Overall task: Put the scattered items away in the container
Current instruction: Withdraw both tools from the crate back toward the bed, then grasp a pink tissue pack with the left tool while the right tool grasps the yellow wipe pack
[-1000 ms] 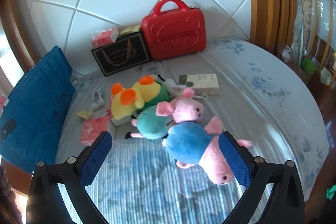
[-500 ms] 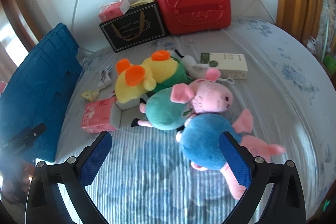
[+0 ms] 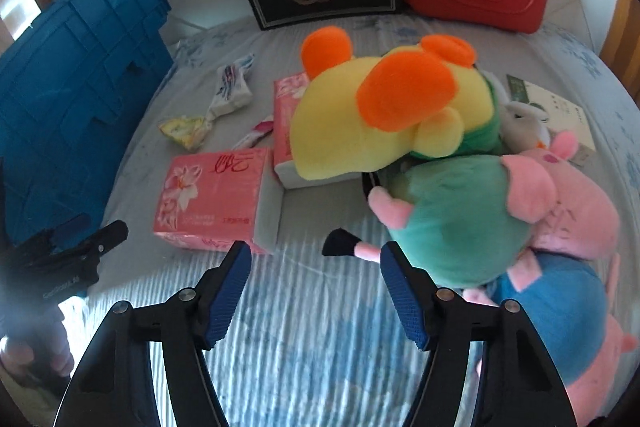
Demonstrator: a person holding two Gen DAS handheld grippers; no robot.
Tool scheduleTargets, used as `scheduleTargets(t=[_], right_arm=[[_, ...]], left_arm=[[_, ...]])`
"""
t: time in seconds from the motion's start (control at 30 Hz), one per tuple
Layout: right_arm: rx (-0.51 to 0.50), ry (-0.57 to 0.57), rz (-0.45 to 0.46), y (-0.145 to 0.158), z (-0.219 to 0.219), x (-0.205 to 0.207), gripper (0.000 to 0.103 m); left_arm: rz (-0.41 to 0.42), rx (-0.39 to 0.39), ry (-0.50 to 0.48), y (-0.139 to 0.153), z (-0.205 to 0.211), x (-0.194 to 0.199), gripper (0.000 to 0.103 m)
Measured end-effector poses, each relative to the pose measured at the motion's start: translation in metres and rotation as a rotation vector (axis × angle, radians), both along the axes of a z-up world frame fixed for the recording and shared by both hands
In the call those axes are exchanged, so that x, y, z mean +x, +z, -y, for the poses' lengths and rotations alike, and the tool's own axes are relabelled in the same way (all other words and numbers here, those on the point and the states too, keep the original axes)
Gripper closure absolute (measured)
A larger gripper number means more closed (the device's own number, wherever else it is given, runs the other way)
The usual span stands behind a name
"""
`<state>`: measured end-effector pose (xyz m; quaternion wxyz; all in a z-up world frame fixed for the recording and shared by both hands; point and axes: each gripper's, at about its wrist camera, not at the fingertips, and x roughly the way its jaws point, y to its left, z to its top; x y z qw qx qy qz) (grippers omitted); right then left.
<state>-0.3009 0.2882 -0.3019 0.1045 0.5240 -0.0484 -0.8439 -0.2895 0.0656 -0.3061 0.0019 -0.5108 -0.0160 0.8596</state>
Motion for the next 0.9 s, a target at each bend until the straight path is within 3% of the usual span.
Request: scheduleTargets(t=[0.13,0.2,0.27,0.33,0.37,0.47,0.57,0.63,0.7,0.77,0.9], right_arm=[[0.055,0.03,0.044,-0.033,0.018,-0.022,0.035],[0.075,0.055,0.059,-0.041,0.026,-0.029,0.035],[0.011,0.174,0.098,-0.047,0.042,-0.03,0.035],[-0.077,0.322,0.119,-0.043,0.062,-0.023,0.035],[-0.063,0.342,0.087,-0.036,0.066,-0.021,0.035],[-0.097,0.27,0.009,-0.014,0.051,-0.031,0.035],[-0.025,0.211,-0.06,-0.001,0.041,-0.049,0.035],[-0.029,0.209,-0.048,-0.001,0.039,-0.057,0.038],[-0.067,0.197,-0.062,0.005,0.03,-0.054,0.038],[-0.112,0.173,-0.084,0.01,0.018,-0.047,0.038],[-0.101,0.129,-0.156,0.031,-0.01,-0.031,0.036]], left_arm=[[0.049,-0.004,-0.074,-0.025,-0.017,-0.005,0.023],[0.068,-0.026,-0.062,-0.035,-0.018,-0.01,0.023],[0.073,-0.077,-0.004,-0.04,-0.011,-0.018,0.023],[0.066,-0.152,0.059,-0.039,-0.002,-0.024,0.023],[0.062,-0.163,0.077,-0.036,0.002,-0.024,0.023],[0.049,-0.155,0.092,-0.021,0.004,-0.018,0.023],[0.004,-0.116,0.11,0.002,0.002,-0.006,0.023],[-0.026,-0.063,0.124,0.017,-0.001,-0.002,0.023],[-0.047,0.001,0.139,0.027,-0.011,-0.006,0.013],[-0.053,0.062,0.15,0.03,-0.024,-0.016,0.005],[-0.01,0.114,0.242,0.021,-0.054,-0.037,0.005]])
